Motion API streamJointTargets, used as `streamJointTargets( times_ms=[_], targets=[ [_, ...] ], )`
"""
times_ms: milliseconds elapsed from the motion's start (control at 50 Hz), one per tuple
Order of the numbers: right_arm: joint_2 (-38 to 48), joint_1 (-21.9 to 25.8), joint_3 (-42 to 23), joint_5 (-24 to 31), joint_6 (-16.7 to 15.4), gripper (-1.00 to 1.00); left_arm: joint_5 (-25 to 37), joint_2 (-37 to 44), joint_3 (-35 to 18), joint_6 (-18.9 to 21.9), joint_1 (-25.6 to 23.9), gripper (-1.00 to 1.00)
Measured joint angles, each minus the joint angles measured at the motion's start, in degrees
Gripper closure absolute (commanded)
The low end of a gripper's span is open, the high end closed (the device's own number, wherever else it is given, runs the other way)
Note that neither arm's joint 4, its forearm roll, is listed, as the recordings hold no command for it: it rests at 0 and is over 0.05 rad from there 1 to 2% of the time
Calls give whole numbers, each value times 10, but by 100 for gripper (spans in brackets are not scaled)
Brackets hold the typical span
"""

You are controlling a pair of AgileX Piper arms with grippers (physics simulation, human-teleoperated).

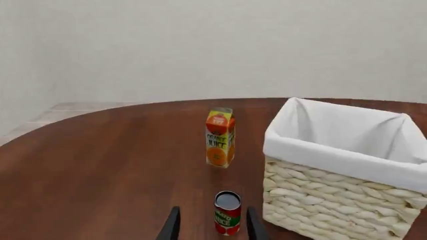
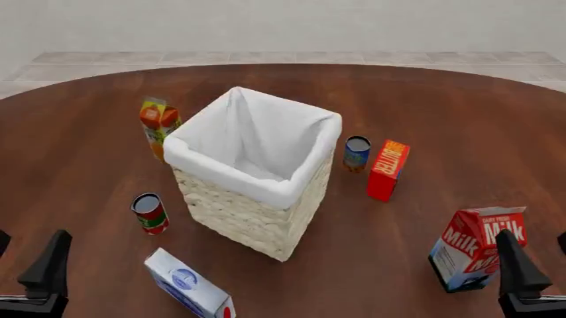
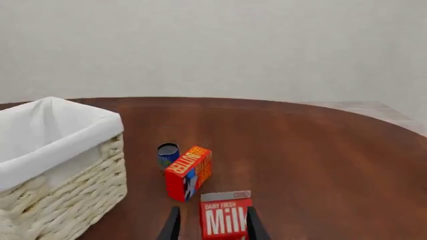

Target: Pick up the tomato sauce, and put it in the basket.

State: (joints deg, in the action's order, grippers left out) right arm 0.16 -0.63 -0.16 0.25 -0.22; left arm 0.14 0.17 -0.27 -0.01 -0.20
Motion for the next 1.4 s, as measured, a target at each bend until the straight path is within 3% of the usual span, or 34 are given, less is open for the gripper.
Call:
streamJointTargets(
  times_ms=[680,1080,1400],
  targets=[
    [4,7,1,-6,0,-100,-17,44,-12,-2,-7,-100],
    [1,7,0,-3,2,-100,92,234,-190,12,-65,-100],
    [6,7,1,-8,2,-100,200,378,-319,-4,-66,-100]
  ],
)
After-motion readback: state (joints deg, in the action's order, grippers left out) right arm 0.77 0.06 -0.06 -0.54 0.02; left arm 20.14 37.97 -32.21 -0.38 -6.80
